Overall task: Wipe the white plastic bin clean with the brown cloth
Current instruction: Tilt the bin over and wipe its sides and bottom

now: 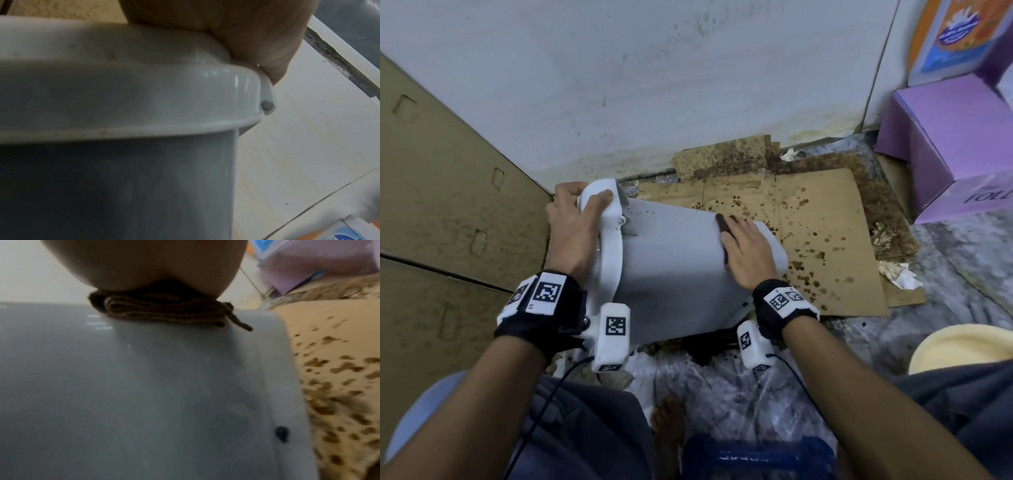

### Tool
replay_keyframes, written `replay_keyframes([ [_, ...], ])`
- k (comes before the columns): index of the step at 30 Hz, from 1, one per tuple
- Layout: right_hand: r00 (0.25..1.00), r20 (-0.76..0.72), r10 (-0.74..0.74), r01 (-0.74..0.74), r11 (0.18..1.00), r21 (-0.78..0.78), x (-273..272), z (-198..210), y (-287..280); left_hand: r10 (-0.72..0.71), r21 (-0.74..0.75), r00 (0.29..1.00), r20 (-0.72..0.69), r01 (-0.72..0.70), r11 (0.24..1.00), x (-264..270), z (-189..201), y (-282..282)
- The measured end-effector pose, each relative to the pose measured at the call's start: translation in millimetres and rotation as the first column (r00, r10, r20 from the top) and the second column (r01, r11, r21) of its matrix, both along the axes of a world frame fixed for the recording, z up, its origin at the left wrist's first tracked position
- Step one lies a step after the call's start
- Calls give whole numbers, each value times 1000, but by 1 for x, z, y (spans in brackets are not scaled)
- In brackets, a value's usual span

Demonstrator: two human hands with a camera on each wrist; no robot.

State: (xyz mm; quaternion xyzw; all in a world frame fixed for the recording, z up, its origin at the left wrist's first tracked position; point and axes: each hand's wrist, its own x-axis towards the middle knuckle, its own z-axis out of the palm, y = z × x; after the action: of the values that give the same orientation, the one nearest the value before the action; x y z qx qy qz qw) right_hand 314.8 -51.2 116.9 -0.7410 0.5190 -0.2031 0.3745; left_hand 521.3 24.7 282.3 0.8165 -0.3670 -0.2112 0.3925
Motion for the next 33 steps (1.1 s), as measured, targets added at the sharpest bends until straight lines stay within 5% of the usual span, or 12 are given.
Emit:
replay_keyframes([
  [7, 999, 50, 20, -15, 995, -101, 29, 33, 33, -23, -16, 1000, 10, 23, 1000, 7, -5, 5],
  [18, 979, -126, -163, 172, 983, 59, -38, -42, 3, -47, -32, 999, -16, 46, 998, 14, -8, 8],
  [26, 999, 30, 38, -35, 996, -84, 17, 23, 35, -41, -60, 999, 12, 42, 997, 17, -13, 6],
  [30, 998, 38, 50, -48, 997, -63, 4, 10, 25, -50, -65, 999, -1, 50, 997, 19, -10, 8],
  [33, 995, -91, -37, 34, 999, -30, -22, -21, 8, -58, -68, 998, -6, 58, 996, 21, -11, 10],
])
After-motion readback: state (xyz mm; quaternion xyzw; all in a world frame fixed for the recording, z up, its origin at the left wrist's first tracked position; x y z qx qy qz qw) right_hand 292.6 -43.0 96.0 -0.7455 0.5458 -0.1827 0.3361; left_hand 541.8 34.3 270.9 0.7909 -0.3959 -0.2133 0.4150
